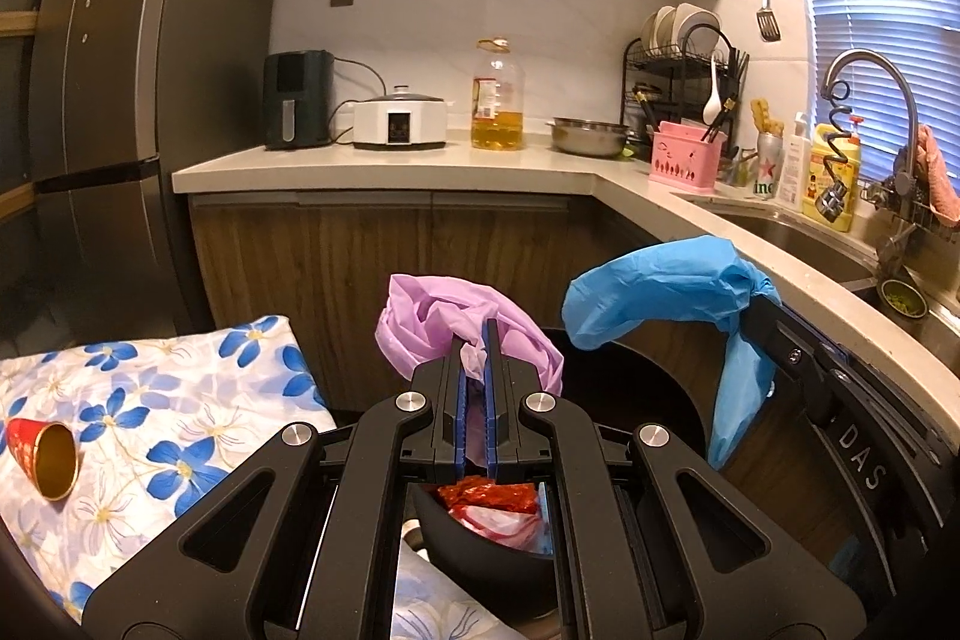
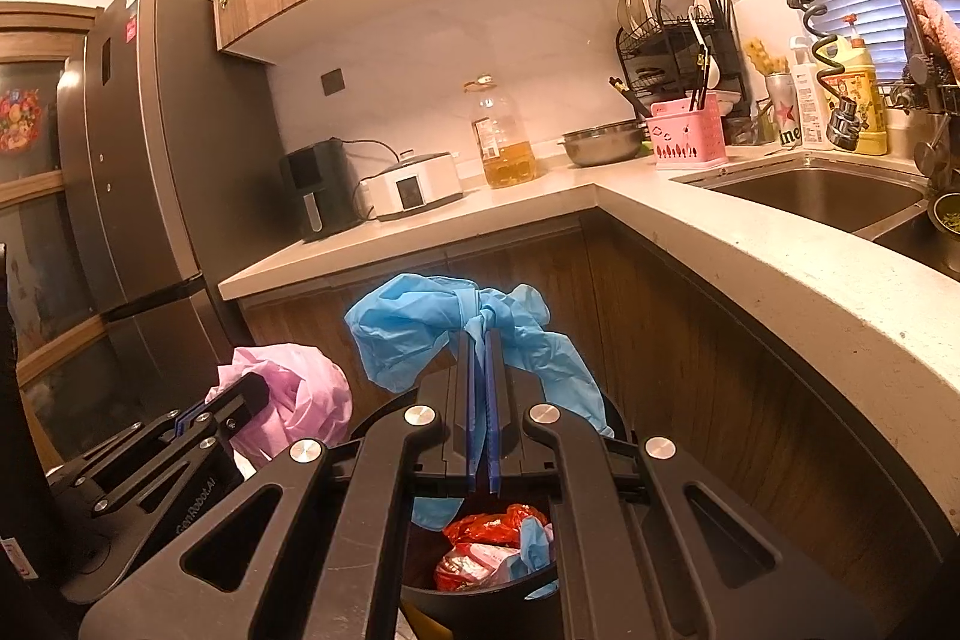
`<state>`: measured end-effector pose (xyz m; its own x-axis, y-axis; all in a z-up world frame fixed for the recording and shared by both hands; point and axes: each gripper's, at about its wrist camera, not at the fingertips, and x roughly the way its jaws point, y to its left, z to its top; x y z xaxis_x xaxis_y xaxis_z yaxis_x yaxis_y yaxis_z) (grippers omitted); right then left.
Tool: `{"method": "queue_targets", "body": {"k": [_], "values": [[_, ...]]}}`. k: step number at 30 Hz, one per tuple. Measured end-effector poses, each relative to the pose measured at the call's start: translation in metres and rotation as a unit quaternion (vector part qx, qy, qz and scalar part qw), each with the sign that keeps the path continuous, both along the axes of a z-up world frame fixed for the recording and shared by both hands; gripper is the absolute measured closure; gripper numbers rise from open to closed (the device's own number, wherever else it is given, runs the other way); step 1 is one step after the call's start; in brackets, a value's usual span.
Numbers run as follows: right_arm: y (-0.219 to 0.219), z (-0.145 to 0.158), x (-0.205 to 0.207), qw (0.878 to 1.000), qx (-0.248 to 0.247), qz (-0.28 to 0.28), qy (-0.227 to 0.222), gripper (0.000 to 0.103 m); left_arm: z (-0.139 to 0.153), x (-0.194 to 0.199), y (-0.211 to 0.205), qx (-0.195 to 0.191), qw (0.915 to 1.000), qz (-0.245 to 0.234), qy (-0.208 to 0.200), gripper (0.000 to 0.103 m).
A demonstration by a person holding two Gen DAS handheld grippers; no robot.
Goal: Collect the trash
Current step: 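Carry the pink glove in the left tool while the right tool carries the blue glove over the bin, then open both tools to drop the pink and blue gloves into the bin, then move both open tools back over the table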
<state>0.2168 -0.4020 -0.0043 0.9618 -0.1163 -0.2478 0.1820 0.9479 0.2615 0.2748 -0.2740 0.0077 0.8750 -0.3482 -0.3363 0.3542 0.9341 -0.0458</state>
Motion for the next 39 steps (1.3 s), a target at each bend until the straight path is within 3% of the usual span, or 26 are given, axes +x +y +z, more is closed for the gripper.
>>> {"method": "queue_targets", "body": {"k": [15,18,20,23,27,31,39], "values": [[-0.003,-0.008,0.018,1.0,0.005,0.014,0.013,0.098,-0.011,0.013,-0.005,-0.002,0.9998,-0.015,0.009,0.099],[-0.006,-0.01,0.021,1.0,0.009,0.014,0.015,0.087,-0.015,0.017,-0.008,0.007,0.9997,-0.02,0.013,0.097],[-0.009,-0.012,0.02,1.0,0.015,0.01,0.016,0.077,-0.018,0.02,-0.008,0.008,0.9995,-0.022,0.019,0.085],[-0.012,-0.013,0.018,1.0,0.017,0.003,0.018,0.074,-0.022,0.021,-0.007,0.004,0.9995,-0.02,0.022,0.068],[-0.016,-0.016,0.013,1.0,0.023,-0.004,0.02,0.064,-0.025,0.019,0.0,-0.003,0.9996,-0.012,0.025,0.054],[-0.014,-0.017,0.006,1.0,0.026,-0.007,0.017,0.048,-0.027,0.012,0.013,-0.017,0.9995,0.001,0.026,0.034],[0.002,-0.021,-0.01,0.999,0.032,0.01,0.017,0.035,-0.029,-0.016,0.048,-0.021,0.9984,0.046,0.027,0.025]]}}
